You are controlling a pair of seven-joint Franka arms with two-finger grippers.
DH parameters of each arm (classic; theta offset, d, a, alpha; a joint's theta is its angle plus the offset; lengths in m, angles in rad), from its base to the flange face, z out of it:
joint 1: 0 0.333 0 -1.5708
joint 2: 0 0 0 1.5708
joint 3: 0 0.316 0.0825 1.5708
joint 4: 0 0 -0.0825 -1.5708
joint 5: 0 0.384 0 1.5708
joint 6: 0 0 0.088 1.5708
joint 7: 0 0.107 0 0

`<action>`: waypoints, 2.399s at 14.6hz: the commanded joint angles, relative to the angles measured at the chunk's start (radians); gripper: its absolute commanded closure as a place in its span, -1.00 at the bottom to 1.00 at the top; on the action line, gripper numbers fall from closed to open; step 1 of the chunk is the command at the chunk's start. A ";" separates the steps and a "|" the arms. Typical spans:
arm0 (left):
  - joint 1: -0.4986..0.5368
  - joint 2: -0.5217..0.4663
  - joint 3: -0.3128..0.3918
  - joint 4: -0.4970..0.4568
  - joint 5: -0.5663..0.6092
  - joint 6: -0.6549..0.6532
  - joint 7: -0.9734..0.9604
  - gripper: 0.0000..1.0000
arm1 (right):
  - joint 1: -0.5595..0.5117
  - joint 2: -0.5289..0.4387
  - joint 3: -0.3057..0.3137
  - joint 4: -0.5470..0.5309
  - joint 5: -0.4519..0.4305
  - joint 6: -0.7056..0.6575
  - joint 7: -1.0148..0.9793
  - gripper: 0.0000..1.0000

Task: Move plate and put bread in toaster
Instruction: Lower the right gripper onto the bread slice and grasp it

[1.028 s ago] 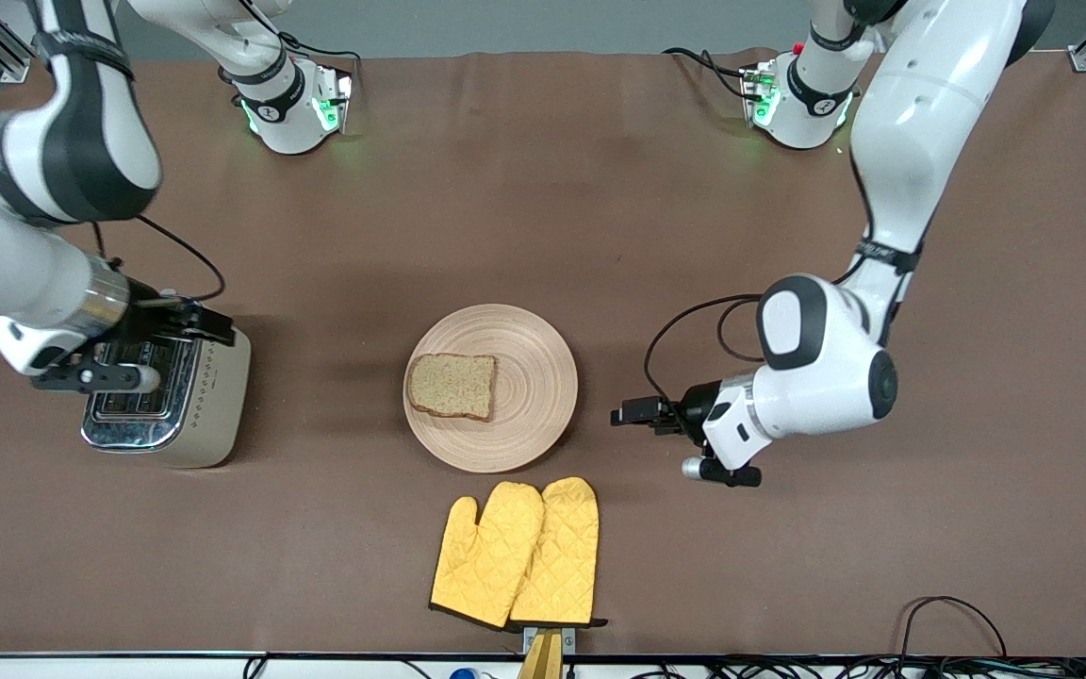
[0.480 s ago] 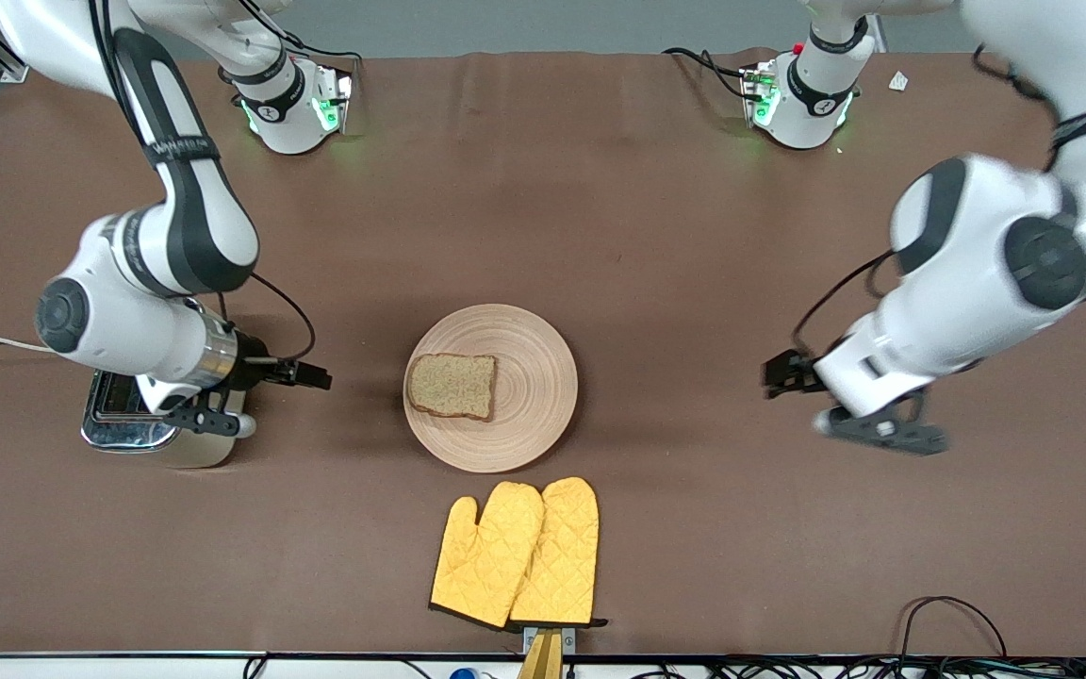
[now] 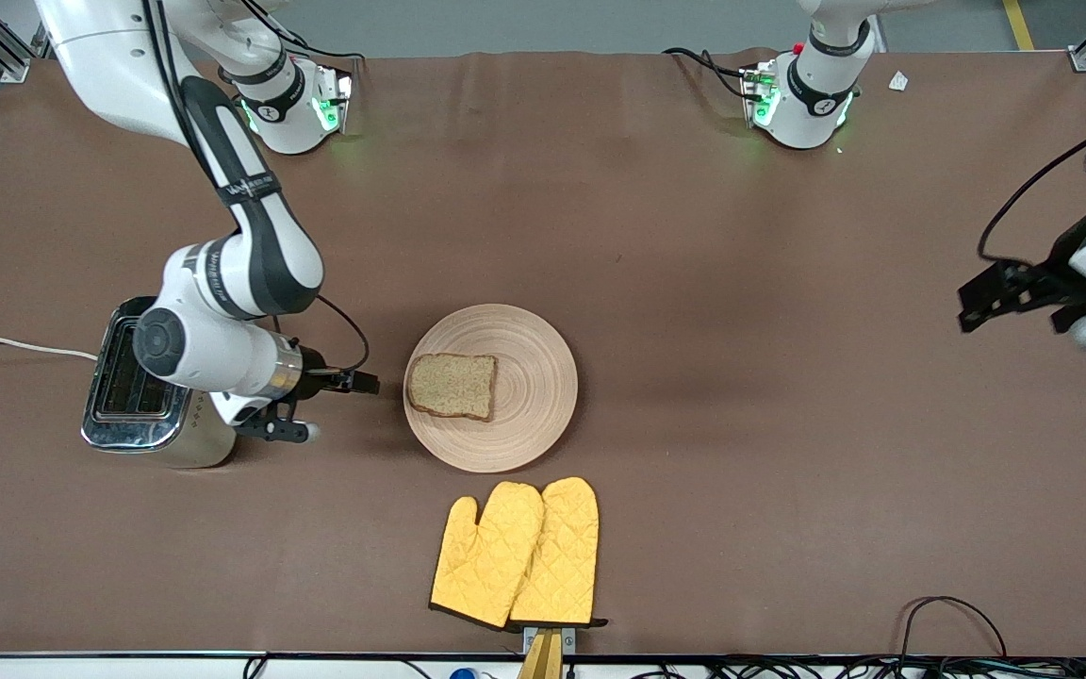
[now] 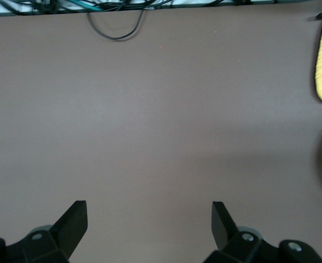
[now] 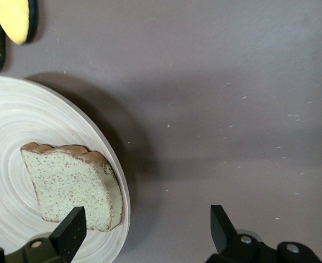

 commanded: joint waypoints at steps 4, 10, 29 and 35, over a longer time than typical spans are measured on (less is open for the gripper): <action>-0.007 -0.038 -0.009 -0.009 0.014 -0.112 -0.001 -1.00 | 0.064 0.032 -0.006 0.003 0.026 0.061 -0.001 -0.55; -0.005 -0.036 -0.009 -0.009 0.020 -0.135 -0.002 -1.00 | 0.107 0.057 -0.006 0.006 0.029 0.107 0.014 0.13; -0.128 -0.156 0.162 -0.087 -0.028 -0.178 0.018 -1.00 | 0.142 0.095 -0.006 0.000 0.029 0.154 0.015 0.41; -0.119 -0.176 0.160 -0.112 -0.033 -0.202 0.016 -1.00 | 0.145 0.104 -0.008 -0.001 0.027 0.171 0.014 0.75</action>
